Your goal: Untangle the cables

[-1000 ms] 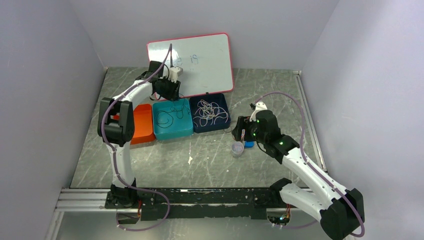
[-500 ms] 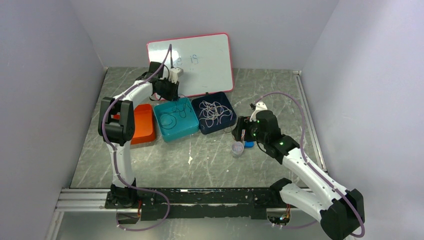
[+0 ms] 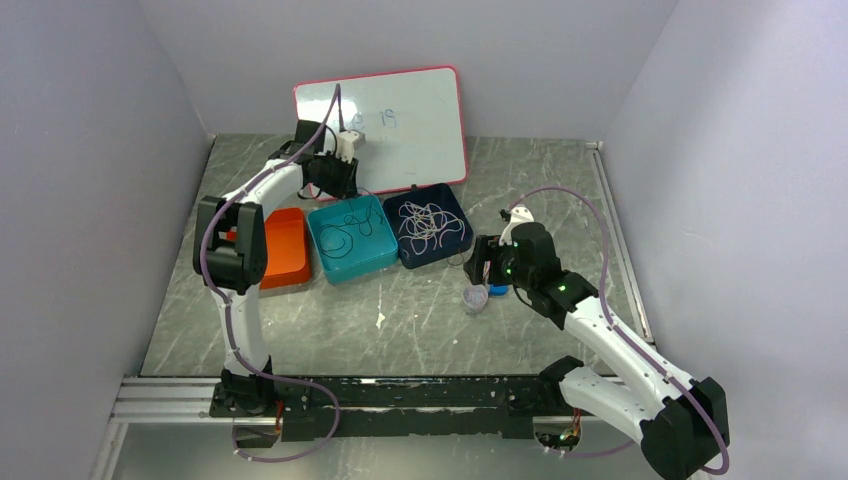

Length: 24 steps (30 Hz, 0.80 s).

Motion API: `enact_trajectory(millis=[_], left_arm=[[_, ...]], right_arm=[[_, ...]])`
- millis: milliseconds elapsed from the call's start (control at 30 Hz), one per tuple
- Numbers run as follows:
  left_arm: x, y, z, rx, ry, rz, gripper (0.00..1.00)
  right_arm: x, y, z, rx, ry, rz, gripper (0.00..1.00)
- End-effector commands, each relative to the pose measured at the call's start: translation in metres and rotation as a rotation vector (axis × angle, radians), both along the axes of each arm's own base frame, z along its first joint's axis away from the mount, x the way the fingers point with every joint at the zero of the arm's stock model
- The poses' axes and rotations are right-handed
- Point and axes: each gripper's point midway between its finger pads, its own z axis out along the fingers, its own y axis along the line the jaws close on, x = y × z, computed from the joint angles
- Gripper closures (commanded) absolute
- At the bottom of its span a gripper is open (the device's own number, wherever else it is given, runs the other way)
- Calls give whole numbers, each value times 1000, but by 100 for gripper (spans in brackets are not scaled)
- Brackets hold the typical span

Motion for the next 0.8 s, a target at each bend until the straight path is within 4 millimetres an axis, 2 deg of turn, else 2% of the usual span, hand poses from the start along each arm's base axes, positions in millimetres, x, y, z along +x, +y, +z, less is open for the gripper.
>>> enact_trajectory(millis=[0,367,567,767], left_arm=[[8,-3,31,-36,-82,-23,72],[-1,-5,32,-52,-64,-33,93],[-18,-6,41,-90,-35,-15,93],[-51,-7,24,-98,31,5,93]], right_arm=[[-1,1,1,11,-7,10,27],[-2,1,2,17,-7,11,27],[-2,2,2,21,-8,11,27],[-3,4,0,35,-2,18,27]])
